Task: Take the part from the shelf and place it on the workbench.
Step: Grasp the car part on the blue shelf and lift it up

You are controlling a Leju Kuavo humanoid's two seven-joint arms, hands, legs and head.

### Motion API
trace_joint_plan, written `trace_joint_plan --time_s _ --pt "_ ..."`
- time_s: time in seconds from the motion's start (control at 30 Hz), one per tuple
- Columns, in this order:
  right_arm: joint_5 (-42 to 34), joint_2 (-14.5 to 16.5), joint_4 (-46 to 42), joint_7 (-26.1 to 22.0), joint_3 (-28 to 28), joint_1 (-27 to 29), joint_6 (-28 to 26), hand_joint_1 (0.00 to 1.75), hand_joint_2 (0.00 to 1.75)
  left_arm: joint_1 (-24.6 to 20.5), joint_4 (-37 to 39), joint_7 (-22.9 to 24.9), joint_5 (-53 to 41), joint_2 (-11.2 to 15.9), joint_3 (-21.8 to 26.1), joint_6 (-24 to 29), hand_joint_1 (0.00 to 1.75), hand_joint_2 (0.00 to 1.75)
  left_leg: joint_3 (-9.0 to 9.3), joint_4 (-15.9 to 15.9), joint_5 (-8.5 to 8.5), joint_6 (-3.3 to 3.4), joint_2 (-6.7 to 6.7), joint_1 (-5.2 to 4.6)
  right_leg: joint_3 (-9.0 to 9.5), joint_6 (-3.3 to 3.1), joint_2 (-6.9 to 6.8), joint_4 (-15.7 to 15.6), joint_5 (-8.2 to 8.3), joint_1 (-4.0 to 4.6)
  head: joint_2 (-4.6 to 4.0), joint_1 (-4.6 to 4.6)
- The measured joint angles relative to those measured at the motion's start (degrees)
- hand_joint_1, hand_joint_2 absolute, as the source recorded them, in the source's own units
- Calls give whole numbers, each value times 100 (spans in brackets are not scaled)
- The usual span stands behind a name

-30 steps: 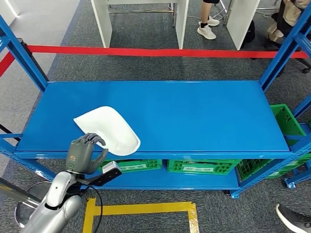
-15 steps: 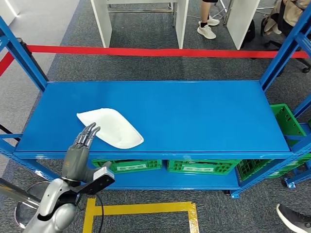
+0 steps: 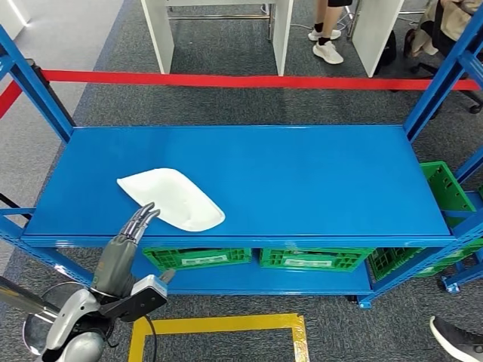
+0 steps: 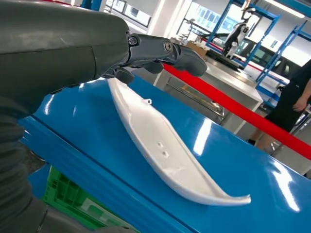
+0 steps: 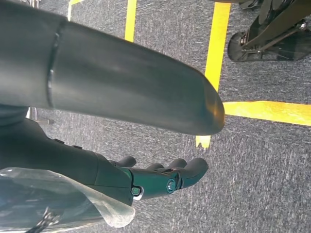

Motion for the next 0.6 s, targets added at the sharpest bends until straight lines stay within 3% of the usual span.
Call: trace_joint_plan --time_s 0.3,0.6 --pt "-28 0 0 -1 13 4 -2 0 0 33 -60 -1 -92 27 -10 -90 0 175 0 0 0 0 0 0 0 0 0 0 0 0 0 0" --pt "265 0 11 -229 -26 -91 156 0 0 -212 85 239 -1167 -37 -416 248 0 175 1 0 0 0 0 -1 -3 1 0 -1 1 -1 0 0"
